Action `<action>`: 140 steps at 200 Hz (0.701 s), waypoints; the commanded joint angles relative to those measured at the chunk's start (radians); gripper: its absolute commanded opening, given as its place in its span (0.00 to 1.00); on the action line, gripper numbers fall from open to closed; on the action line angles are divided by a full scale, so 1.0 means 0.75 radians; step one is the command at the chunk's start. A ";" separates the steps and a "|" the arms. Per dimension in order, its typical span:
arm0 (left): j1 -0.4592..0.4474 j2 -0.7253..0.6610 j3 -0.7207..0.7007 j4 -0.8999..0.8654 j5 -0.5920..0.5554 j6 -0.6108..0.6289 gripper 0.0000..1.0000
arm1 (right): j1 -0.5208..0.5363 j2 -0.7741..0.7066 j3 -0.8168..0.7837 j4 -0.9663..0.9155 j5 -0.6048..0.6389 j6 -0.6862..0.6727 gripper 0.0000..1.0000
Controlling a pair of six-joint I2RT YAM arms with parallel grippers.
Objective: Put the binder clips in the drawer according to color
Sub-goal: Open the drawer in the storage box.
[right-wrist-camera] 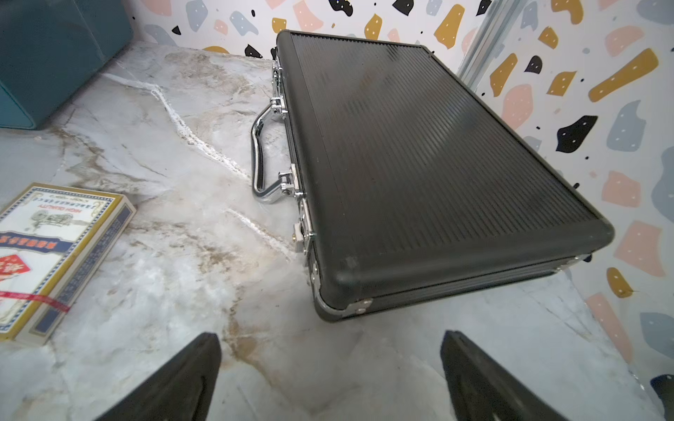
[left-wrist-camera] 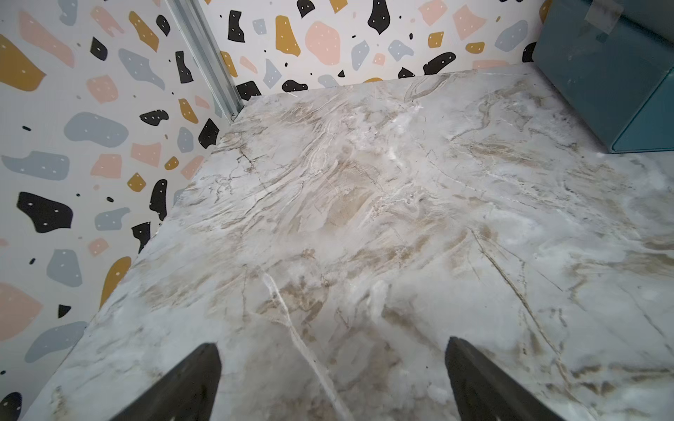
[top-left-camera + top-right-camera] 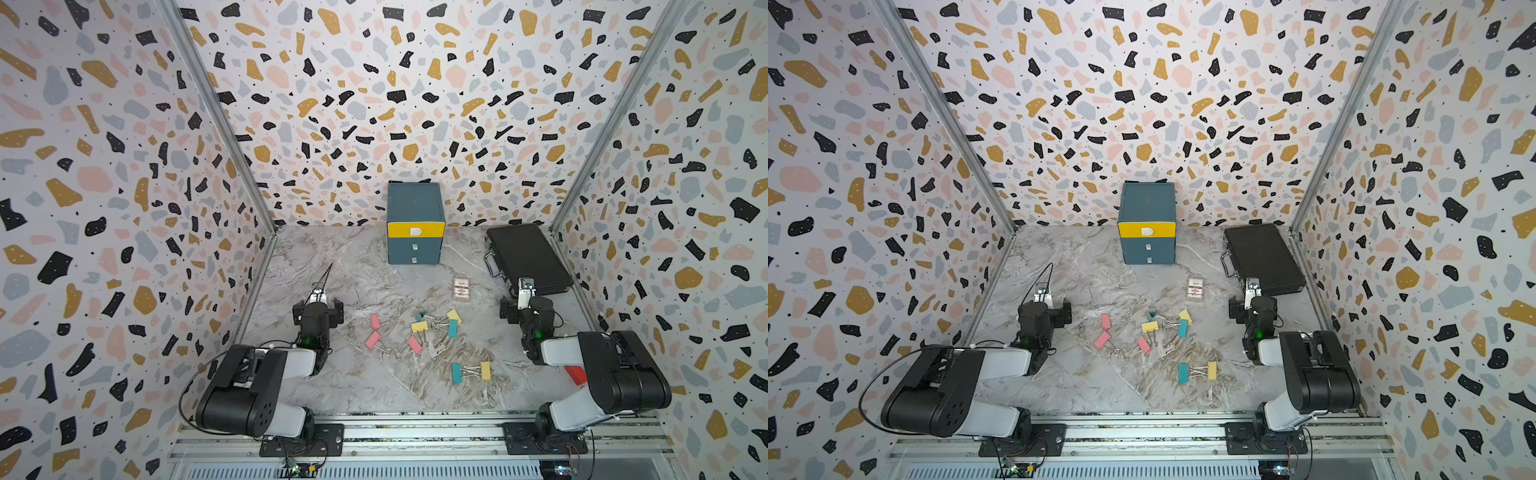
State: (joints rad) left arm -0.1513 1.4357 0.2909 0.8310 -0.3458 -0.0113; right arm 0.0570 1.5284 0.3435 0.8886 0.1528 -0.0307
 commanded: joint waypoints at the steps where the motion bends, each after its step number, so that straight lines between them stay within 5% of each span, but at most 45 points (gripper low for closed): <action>1: 0.009 -0.017 0.028 0.032 -0.002 0.007 1.00 | -0.006 -0.021 0.010 -0.004 0.000 0.007 1.00; 140: -0.018 -0.072 -0.033 0.118 -0.038 0.034 1.00 | -0.004 -0.038 0.002 0.013 -0.007 0.001 1.00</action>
State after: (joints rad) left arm -0.1516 1.4342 0.2901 0.8352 -0.3462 -0.0109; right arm 0.0570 1.5284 0.3435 0.8886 0.1528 -0.0307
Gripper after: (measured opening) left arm 0.996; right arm 0.999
